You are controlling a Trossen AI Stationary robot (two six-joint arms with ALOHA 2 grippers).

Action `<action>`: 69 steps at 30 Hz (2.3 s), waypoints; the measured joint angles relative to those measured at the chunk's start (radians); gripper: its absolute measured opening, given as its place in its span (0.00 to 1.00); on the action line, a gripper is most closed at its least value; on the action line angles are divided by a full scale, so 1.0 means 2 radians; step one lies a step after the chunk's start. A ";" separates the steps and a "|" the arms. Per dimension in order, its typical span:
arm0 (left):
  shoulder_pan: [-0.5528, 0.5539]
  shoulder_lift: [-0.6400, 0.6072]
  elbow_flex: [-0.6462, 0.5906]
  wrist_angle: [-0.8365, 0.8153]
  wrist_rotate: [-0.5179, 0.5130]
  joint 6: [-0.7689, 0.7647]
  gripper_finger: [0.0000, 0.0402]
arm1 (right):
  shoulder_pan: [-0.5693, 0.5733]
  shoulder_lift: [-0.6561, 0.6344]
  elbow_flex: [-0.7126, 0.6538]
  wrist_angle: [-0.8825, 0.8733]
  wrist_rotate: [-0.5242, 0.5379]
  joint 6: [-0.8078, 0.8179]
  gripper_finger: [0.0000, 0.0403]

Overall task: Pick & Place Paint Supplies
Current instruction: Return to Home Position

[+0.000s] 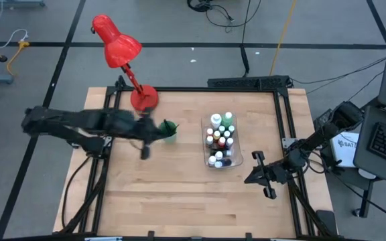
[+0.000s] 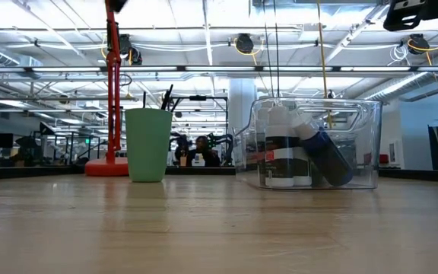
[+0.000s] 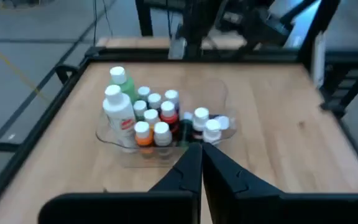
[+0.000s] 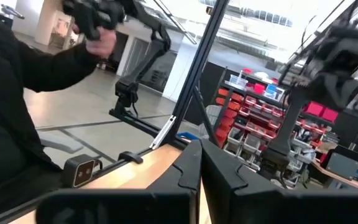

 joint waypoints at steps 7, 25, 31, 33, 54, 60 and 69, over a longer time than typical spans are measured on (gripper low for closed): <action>-0.011 -0.184 -0.261 0.159 -0.010 -0.033 0.01 | 0.000 0.000 0.000 -0.002 0.001 0.000 0.01; 0.057 -0.355 -0.357 0.184 0.017 0.084 0.01 | -0.134 -0.128 -0.052 -0.105 0.075 0.087 0.01; 0.057 -0.393 -0.364 0.202 0.015 0.100 0.01 | -0.142 -0.250 -0.054 -0.251 0.064 0.099 0.01; 0.057 -0.396 -0.377 0.225 0.015 0.110 0.00 | -0.143 -0.279 -0.053 -0.286 0.062 0.110 0.01; 0.057 -0.405 -0.517 0.323 0.045 0.154 0.00 | -0.295 -0.380 -0.067 -0.390 -0.053 0.186 0.00; 0.057 -0.405 -0.522 0.295 0.057 0.158 0.00 | -0.295 -0.427 -0.066 -0.400 -0.055 0.178 0.00; 0.113 -0.405 -0.522 0.301 0.163 0.157 0.00 | -0.295 -0.522 -0.066 -0.502 -0.052 0.175 0.00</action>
